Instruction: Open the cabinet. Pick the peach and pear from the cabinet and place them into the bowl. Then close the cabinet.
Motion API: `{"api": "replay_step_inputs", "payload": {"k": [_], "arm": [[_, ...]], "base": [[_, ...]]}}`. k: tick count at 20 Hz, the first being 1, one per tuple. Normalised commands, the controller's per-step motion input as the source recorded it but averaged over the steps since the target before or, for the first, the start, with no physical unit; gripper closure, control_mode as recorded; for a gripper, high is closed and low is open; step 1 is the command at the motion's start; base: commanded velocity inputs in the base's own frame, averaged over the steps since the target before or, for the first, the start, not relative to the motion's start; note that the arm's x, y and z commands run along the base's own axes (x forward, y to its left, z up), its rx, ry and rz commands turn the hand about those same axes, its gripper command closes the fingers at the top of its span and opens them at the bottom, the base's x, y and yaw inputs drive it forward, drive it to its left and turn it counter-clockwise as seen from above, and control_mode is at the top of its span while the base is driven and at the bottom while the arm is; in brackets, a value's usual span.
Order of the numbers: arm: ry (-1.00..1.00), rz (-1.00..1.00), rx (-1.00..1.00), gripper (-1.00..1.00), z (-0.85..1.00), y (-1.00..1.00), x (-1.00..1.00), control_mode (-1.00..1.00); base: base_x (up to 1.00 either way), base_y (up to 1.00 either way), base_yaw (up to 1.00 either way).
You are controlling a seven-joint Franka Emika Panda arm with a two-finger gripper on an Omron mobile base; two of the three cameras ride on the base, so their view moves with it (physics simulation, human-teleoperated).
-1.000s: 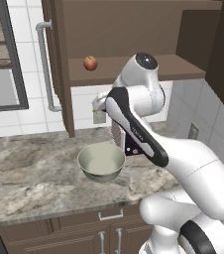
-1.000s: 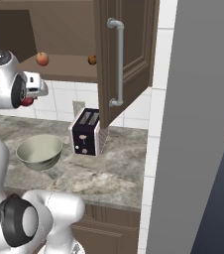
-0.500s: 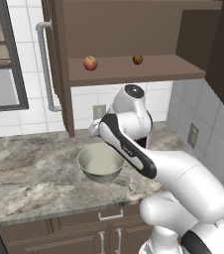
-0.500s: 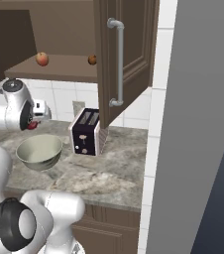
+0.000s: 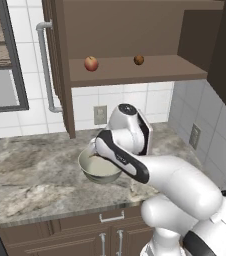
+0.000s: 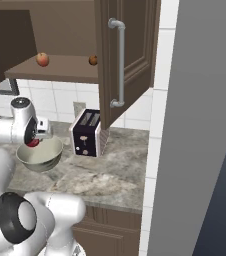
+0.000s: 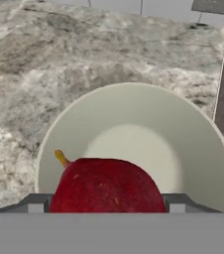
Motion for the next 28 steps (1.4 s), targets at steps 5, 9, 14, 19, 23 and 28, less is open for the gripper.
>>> {"api": "replay_step_inputs", "payload": {"k": [5, 9, 14, 19, 23, 28], "arm": [[0.12, 0.0, -0.02, 1.0, -0.35, 0.07, 0.02, -1.0], [0.09, 0.0, -0.02, 1.0, -0.39, 0.06, 0.0, -1.0], [0.04, 0.0, 0.0, 1.0, -0.2, 0.01, 0.07, -1.0], [0.03, 0.0, 0.0, 1.0, -0.15, 0.0, 0.07, -1.0], [0.02, 0.0, 0.0, 1.0, -0.16, 0.0, 0.03, -1.0], [0.04, 0.0, 0.0, 1.0, -0.03, 0.0, 0.01, -1.0]], "base": [[0.0, 0.0, 0.0], [0.0, 0.0, 0.0], [0.0, 0.0, 0.0], [0.0, 0.0, 0.0], [0.0, 0.0, 0.0], [0.0, 0.0, 0.0]]}}
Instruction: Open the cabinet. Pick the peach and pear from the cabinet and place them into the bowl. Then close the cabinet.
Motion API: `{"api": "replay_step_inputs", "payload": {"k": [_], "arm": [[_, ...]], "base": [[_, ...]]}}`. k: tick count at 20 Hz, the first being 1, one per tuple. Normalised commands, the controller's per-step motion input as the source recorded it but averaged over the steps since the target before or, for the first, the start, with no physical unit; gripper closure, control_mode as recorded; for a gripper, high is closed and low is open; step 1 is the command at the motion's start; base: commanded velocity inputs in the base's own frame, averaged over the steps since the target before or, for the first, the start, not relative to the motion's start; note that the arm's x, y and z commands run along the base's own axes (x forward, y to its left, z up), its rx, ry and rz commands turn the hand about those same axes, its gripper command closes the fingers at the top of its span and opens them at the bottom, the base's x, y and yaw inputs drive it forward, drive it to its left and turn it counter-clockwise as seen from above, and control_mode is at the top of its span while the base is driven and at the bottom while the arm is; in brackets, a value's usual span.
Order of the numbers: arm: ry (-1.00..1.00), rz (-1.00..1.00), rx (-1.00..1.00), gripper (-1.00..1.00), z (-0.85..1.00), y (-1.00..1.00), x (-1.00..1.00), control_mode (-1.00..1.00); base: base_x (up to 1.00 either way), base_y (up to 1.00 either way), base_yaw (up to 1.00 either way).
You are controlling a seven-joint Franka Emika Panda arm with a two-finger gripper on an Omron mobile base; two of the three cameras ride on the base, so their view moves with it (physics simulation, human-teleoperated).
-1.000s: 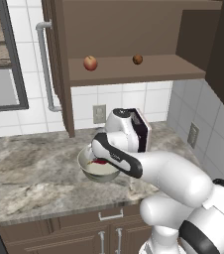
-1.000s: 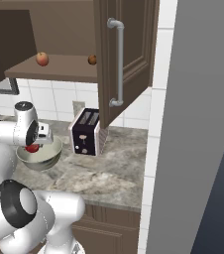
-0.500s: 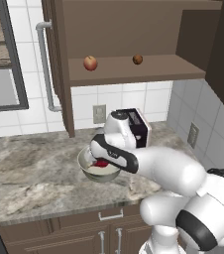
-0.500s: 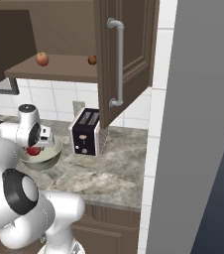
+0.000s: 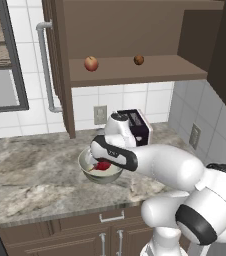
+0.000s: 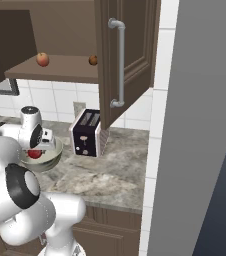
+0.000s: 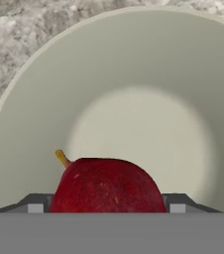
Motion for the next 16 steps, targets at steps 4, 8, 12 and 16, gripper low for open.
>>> {"api": "replay_step_inputs", "payload": {"k": [4, 8, 12, 16], "arm": [[0.0, 0.0, 0.0, 1.0, -0.06, 0.0, 0.1, -1.0], [0.01, 0.0, 0.0, 1.0, -0.01, 0.0, 0.16, -1.0], [0.04, 0.0, -0.03, -1.0, -0.04, 0.0, 0.11, -1.0], [0.04, 0.0, -0.05, -1.0, 0.0, 0.0, 0.03, -1.0]], "base": [[0.0, 0.0, 0.0], [0.0, 0.0, 0.0], [0.0, 0.0, 0.0], [0.0, 0.0, 0.0]]}}
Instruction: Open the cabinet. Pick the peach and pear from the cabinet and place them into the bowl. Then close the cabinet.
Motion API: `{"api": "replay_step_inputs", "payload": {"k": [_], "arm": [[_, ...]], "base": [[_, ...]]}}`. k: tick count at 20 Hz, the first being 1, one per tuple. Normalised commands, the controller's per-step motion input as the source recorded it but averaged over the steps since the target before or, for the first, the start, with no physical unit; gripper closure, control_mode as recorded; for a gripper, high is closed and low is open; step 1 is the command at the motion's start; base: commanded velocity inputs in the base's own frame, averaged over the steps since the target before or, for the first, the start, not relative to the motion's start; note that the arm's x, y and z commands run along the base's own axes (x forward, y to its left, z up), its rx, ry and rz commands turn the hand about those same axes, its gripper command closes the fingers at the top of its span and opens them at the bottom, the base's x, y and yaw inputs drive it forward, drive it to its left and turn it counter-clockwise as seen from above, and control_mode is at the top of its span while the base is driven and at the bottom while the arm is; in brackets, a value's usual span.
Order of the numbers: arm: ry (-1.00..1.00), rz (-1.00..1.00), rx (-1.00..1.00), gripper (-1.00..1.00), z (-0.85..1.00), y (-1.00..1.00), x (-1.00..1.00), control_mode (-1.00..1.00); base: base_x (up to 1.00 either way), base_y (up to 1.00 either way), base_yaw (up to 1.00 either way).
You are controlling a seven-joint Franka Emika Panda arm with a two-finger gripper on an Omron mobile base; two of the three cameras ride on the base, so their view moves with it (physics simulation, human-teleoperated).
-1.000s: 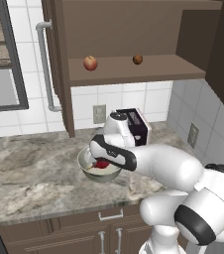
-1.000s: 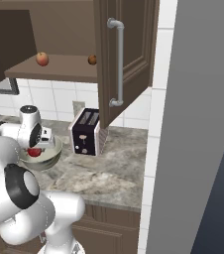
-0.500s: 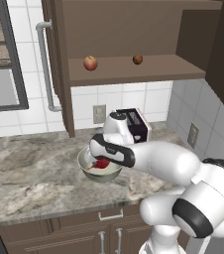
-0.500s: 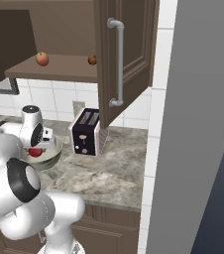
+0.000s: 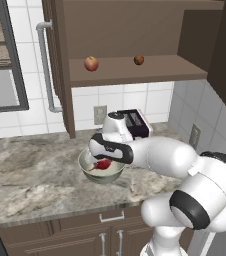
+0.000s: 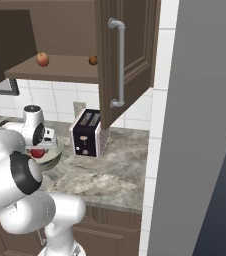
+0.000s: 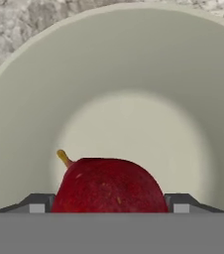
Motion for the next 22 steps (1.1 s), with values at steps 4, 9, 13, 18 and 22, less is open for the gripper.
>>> {"api": "replay_step_inputs", "payload": {"k": [4, 9, 13, 18, 22], "arm": [[0.0, 0.0, -0.05, -1.0, 0.0, 0.0, 0.0, -1.0], [0.0, 0.0, -0.06, -1.0, 0.1, 0.0, 0.02, -1.0], [-0.04, 0.0, -0.06, -1.0, 0.59, -0.01, -0.04, -1.0], [-0.02, -0.01, -0.04, -1.0, 0.75, -0.02, -0.05, -1.0], [0.0, 0.0, 0.0, -1.0, 0.75, -0.08, -0.22, -1.0]], "base": [[0.0, 0.0, 0.0], [0.0, 0.0, 0.0], [0.0, 0.0, 0.0], [0.0, 0.0, 0.0], [0.0, 0.0, 0.0]]}}
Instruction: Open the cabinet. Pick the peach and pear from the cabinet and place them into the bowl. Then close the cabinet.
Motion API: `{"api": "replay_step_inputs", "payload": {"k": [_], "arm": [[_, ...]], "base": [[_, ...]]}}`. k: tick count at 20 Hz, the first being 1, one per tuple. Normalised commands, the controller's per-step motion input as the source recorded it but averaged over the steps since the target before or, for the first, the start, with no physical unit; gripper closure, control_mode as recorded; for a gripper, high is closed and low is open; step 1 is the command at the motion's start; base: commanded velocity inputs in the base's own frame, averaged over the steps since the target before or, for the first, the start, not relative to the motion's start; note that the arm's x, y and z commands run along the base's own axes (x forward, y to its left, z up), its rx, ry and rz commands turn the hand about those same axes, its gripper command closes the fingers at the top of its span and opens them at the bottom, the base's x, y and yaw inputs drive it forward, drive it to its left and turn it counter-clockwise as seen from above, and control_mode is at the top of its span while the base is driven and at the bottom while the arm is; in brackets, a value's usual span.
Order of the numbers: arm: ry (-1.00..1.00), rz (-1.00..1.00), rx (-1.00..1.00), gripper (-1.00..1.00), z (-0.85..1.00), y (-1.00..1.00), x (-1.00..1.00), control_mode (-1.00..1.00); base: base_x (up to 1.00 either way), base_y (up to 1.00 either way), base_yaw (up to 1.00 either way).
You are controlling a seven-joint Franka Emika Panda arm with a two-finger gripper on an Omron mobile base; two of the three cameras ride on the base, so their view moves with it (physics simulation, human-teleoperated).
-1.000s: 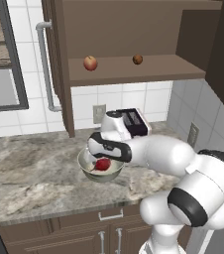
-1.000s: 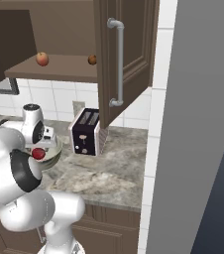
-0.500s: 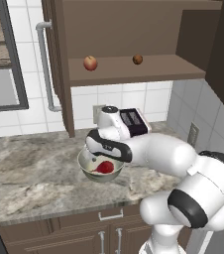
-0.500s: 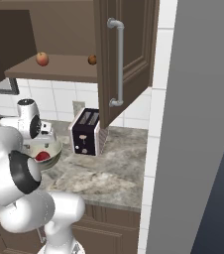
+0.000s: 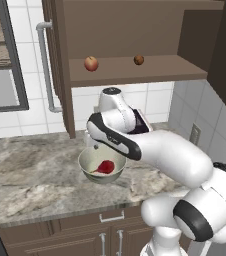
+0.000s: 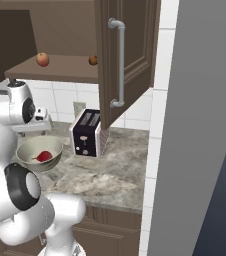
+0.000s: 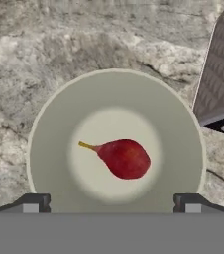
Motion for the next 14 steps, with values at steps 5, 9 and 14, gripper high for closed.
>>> {"api": "replay_step_inputs", "payload": {"k": [5, 9, 14], "arm": [[-0.03, 0.0, 0.0, -1.0, 0.81, -0.1, -0.27, -1.0], [-0.06, -0.02, 0.0, -1.0, 0.77, -0.1, -0.17, -1.0], [-0.12, -0.04, 0.04, -1.0, 0.56, -0.05, -0.02, -1.0]], "base": [[0.0, 0.0, 0.0], [0.0, 0.0, 0.0], [0.0, 0.0, 0.0]]}}
